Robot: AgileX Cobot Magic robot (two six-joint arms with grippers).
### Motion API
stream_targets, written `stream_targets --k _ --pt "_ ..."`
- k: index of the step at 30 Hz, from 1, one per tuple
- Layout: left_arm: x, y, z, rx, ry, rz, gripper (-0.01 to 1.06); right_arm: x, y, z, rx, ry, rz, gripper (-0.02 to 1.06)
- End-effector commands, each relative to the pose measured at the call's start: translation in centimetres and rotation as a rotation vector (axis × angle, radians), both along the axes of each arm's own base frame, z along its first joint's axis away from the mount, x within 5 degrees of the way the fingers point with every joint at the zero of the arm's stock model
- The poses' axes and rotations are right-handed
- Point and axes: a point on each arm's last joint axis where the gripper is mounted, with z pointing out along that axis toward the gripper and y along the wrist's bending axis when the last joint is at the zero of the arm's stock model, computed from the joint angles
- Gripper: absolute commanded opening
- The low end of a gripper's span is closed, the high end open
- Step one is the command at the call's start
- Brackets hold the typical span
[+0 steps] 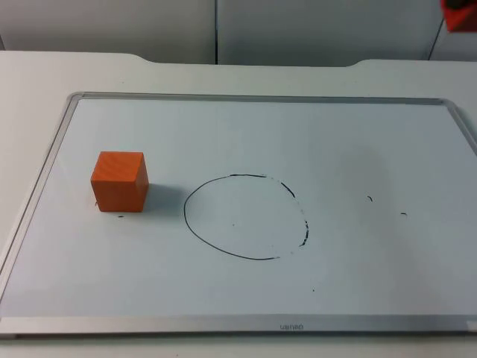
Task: Pick up one cube with the left hand and another cube with the right hand. First place the cube in the right hand at the target position, then stack the cube in the left hand on top.
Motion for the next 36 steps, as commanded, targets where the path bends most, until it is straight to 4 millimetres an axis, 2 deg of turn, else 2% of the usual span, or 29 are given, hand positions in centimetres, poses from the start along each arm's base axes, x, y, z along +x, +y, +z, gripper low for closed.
stream_targets --k 1,4,8,10,11,14,15,21,24,25,28,29,33,34,36 --pt "0.0 -0.1 -0.1 -0.007 -0.009 -0.01 1.05 -1.3 -0.4 2.1 -0.005 -0.063 0.009 0.0" --pt "0.0 -0.4 0.2 -0.02 -0.021 -0.031 1.05 -2.8 -0.9 4.3 0.011 -0.134 0.01 0.0" --pt "-0.4 -0.9 1.6 -0.06 -0.101 -0.071 1.05 -3.8 -1.2 5.6 0.011 -0.176 0.02 0.0" --pt "-0.6 -1.1 2.3 -0.066 -0.142 -0.096 1.04 -4.0 -1.3 5.8 0.008 -0.183 0.025 0.0" --pt "-0.4 -1.6 3.2 -0.087 -0.184 -0.146 1.04 -4.2 -1.3 6.1 0.003 -0.192 0.033 0.0" --pt "0.8 -2.4 5.0 -0.131 -0.197 -0.236 1.04 -4.4 -1.4 6.3 0.002 -0.197 0.035 0.0" --pt "0.8 -2.4 5.0 -0.131 -0.197 -0.236 1.04 -4.4 -1.4 6.3 0.002 -0.197 0.035 0.0" --pt "3.6 -3.2 7.9 -0.158 -0.197 -0.354 1.04 -4.4 -1.4 6.3 0.002 -0.199 0.038 0.0" --pt "5.9 -3.6 9.5 -0.154 -0.197 -0.422 1.04 -4.4 -1.4 6.3 -0.005 -0.199 0.046 0.0" --pt "5.9 -3.6 9.5 -0.154 -0.197 -0.422 1.04 -4.4 -1.4 6.3 -0.005 -0.199 0.046 0.0" --pt "8.1 -3.8 10.5 -0.149 -0.176 -0.473 1.04 -4.4 -1.4 6.3 -0.011 -0.2 0.052 0.0" --pt "8.1 -3.8 10.5 -0.149 -0.176 -0.473 1.04 -4.4 -1.4 6.3 -0.011 -0.2 0.052 0.0" --pt "11.7 -3.9 11.3 -0.159 -0.152 -0.519 1.04 -4.4 -1.4 6.3 -0.016 -0.201 0.057 0.0" --pt "11.7 -3.9 11.3 -0.159 -0.152 -0.519 1.04 -4.4 -1.4 6.3 -0.016 -0.201 0.057 0.0" --pt "13.5 -3.8 11.4 -0.155 -0.13 -0.53 1.04 -4.4 -1.4 6.3 -0.016 -0.201 0.057 0.0"
